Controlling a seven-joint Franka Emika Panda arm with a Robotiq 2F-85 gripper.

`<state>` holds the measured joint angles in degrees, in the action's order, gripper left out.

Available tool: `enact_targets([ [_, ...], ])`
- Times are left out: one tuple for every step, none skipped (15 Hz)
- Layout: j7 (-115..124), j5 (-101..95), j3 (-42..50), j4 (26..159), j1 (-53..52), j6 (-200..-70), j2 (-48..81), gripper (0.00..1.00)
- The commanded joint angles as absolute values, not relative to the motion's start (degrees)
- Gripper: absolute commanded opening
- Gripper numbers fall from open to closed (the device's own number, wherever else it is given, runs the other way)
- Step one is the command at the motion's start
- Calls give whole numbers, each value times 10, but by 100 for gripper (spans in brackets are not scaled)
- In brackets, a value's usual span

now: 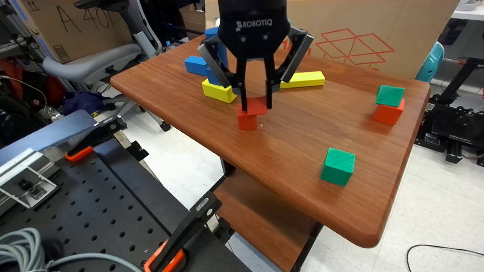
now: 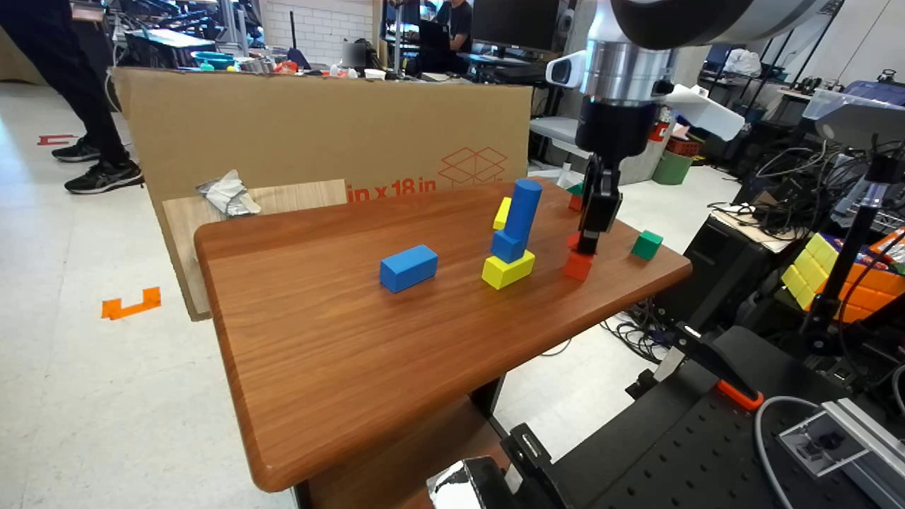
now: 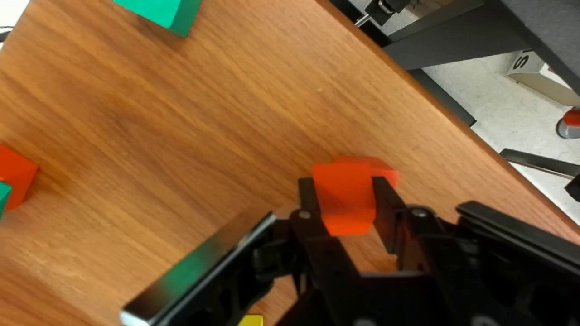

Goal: Put the orange block on top of the yellow blocks

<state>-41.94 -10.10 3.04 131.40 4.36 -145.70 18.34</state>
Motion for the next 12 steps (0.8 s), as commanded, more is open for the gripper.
enact_targets([
  [-418, -79, 16, 1302, 65, -1432, 152, 8],
  [-421, -69, 14, 1294, 69, -1425, 147, 8],
  [-422, -59, 14, 1283, 72, -1419, 145, 8],
  [-422, -51, 14, 1271, 74, -1414, 146, 8],
  [-420, -44, 14, 1255, 75, -1408, 151, 8],
  [-415, -41, 15, 1243, 74, -1402, 155, 8],
  [-411, -39, 15, 1228, 72, -1397, 162, 8],
  [-405, -40, 16, 1214, 70, -1395, 170, 8],
  [-397, -43, 17, 1198, 66, -1391, 181, 8],
  [-390, -46, 16, 1187, 65, -1386, 188, 8],
  [-379, -50, 16, 1177, 62, -1388, 199, 8],
  [-372, -55, 14, 1166, 60, -1393, 210, 8],
])
